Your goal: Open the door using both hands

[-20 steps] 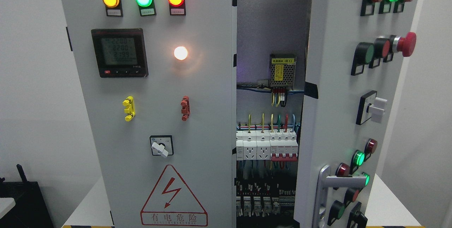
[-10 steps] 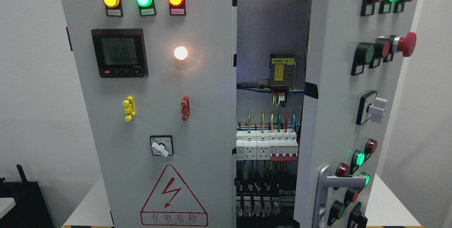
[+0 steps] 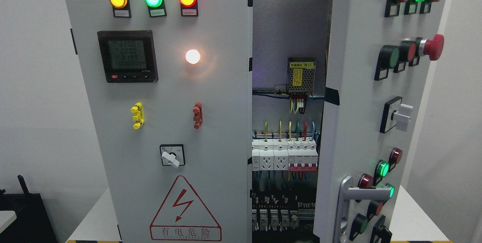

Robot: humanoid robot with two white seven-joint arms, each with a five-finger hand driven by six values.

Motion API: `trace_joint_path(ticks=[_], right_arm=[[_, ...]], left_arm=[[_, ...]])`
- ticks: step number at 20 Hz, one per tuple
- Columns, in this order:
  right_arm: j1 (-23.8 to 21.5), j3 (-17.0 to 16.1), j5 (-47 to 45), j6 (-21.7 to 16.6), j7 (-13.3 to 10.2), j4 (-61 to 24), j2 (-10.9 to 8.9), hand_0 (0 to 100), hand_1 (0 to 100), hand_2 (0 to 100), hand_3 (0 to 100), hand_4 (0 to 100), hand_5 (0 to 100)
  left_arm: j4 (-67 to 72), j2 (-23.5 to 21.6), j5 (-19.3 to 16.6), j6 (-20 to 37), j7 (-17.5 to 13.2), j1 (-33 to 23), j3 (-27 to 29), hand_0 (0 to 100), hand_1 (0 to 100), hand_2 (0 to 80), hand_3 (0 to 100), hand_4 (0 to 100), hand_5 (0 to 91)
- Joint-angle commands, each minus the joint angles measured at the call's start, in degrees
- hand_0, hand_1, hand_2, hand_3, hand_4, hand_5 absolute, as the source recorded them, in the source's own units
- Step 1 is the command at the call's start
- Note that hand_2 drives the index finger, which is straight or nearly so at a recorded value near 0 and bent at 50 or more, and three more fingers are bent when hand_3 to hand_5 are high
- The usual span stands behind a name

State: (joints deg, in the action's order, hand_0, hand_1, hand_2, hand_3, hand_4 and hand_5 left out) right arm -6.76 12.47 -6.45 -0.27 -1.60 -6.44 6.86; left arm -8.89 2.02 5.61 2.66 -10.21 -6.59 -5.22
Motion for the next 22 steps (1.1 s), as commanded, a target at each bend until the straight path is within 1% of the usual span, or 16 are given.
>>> trace_joint_path(ticks=[1, 3, 4, 9, 14, 18, 19, 20, 22], right_arm=[[-0.01, 0.01, -0.05, 0.01, 0.1, 0.03, 0.0, 0, 0, 0, 0, 0, 0], [-0.01, 0.01, 0.03, 0.01, 0.1, 0.03, 0.0, 0, 0, 0, 0, 0, 0], [-0.01, 0.01, -0.05, 0.01, 0.19, 0.03, 0.0, 0, 0, 0, 0, 0, 0], [-0.01, 0.01, 0.04, 0.01, 0.19, 0.03, 0.0, 0, 0, 0, 0, 0, 0], [-0.09, 0.01, -0.05, 0.01, 0.19, 0.03, 0.0, 0, 0, 0, 0, 0, 0], [-0.01, -0.08, -0.05, 0.01, 0.19, 0.03, 0.0, 0, 0, 0, 0, 0, 0], [-0.01, 0.01, -0.05, 0.01, 0.19, 0.03, 0.0, 0, 0, 0, 0, 0, 0], [-0.01, -0.08, -0.05, 0.01, 0.19, 0.03, 0.0, 0, 0, 0, 0, 0, 0], [-0.01, 0.01, -0.05, 0.01, 0.19, 0.03, 0.0, 0, 0, 0, 0, 0, 0]], left_arm=[[-0.78, 0.0, -0.08, -0.2, 0.02, 0.0, -0.4, 0, 0, 0.0, 0, 3, 0.0], [-5.14, 0.0, -0.08, -0.2, 0.02, -0.96, -0.67, 0, 0, 0.0, 0, 3, 0.0], [-9.26, -0.09, -0.16, -0.28, 0.02, -2.45, -0.67, 0, 0, 0.0, 0, 3, 0.0], [-33.34, -1.75, -0.51, -1.08, -0.07, -12.72, -0.84, 0, 0, 0.0, 0, 3, 0.0], [-53.83, -7.37, -0.34, -0.29, -0.07, -22.3, -1.72, 0, 0, 0.0, 0, 3, 0.0], [-68.68, -9.92, 0.19, 0.85, -0.16, -27.76, -1.37, 0, 0, 0.0, 0, 3, 0.0], [-71.76, -11.32, 0.8, 1.9, -0.16, -28.73, -1.28, 0, 0, 0.0, 0, 3, 0.0], [-74.23, -12.9, 2.2, 3.04, -0.16, -29.52, -1.28, 0, 0, 0.0, 0, 3, 0.0], [-78.28, -17.03, 5.88, 5.42, -0.16, -30.49, -1.28, 0, 0, 0.0, 0, 3, 0.0]])
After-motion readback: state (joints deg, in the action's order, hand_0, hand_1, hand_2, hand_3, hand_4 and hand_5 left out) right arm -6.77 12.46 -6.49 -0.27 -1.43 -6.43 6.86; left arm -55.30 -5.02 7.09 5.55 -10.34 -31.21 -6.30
